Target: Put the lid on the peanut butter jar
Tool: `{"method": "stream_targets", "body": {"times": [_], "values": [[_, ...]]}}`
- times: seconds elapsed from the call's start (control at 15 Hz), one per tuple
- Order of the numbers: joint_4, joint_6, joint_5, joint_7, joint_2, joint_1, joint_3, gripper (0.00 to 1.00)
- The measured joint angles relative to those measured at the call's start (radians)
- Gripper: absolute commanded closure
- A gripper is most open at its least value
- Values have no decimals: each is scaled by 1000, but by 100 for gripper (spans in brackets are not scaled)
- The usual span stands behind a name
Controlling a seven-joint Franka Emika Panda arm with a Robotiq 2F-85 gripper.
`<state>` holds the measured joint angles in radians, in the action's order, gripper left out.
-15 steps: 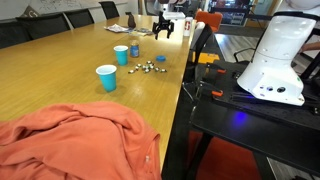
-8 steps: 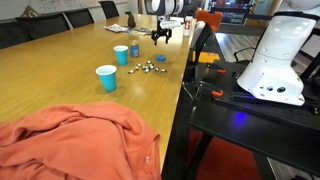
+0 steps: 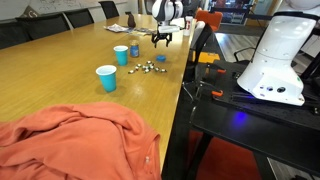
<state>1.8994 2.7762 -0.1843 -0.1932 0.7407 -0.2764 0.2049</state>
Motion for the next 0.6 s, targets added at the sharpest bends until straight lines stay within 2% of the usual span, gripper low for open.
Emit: {"method": "stream_targets", "body": {"times": [0.6], "values": [[-146,24,-8,-133,184,-1,11,0]]}}
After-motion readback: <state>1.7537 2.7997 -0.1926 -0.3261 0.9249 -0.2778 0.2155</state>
